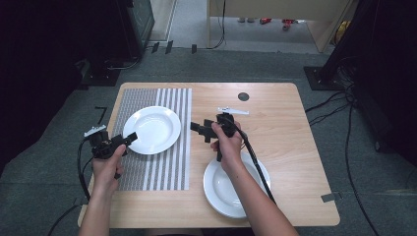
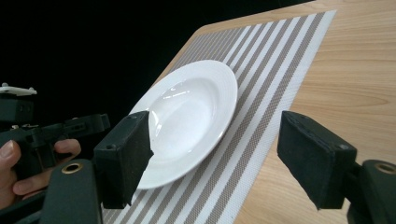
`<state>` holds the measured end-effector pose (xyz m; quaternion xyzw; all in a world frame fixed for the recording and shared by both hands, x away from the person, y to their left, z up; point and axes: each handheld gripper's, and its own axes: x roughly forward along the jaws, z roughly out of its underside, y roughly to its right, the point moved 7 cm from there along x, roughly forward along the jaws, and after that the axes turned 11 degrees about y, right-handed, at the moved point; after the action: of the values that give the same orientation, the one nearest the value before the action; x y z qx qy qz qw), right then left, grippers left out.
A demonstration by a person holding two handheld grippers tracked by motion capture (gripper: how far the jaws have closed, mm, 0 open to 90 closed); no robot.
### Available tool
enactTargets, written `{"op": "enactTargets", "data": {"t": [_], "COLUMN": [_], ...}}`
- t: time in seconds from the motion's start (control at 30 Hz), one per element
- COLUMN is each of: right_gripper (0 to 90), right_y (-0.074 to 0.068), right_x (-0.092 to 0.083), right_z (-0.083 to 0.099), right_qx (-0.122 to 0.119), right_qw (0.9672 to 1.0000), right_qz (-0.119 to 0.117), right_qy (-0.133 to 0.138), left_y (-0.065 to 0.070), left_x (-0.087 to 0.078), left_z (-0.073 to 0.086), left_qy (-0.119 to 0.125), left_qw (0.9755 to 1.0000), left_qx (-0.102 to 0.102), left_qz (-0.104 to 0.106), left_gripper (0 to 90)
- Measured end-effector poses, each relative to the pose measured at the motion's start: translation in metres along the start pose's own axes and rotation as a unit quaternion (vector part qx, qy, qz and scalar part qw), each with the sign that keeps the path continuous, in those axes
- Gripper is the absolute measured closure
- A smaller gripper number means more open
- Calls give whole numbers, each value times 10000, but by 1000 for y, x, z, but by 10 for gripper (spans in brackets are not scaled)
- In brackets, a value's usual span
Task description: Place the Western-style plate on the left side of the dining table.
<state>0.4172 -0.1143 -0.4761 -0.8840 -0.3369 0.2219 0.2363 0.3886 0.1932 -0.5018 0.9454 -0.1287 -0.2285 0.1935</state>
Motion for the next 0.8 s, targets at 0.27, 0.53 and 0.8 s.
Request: {"op": "enactTargets", "data": {"t": [0.27,0.53,0.8], "right_gripper": [247,240,232], "right_y": [5,20,33], "right_x": [-31,-63,-98], "right_z": [4,8,9], "right_qx": [-256,-324,-443], "right_qw": [9996,9992,9982], "right_qz": [90,233,387], "right_qy": [-33,7,96], "left_y": [-7,3,17], "left_x": [-22,-36,-42], "left_z": [10,23,42], "left_qy": [50,17,-51], "left_qw": [10000,10000,9998], "left_qx": [-75,64,24], "left_qz": [-39,-15,173], "left_gripper": [242,225,212]}}
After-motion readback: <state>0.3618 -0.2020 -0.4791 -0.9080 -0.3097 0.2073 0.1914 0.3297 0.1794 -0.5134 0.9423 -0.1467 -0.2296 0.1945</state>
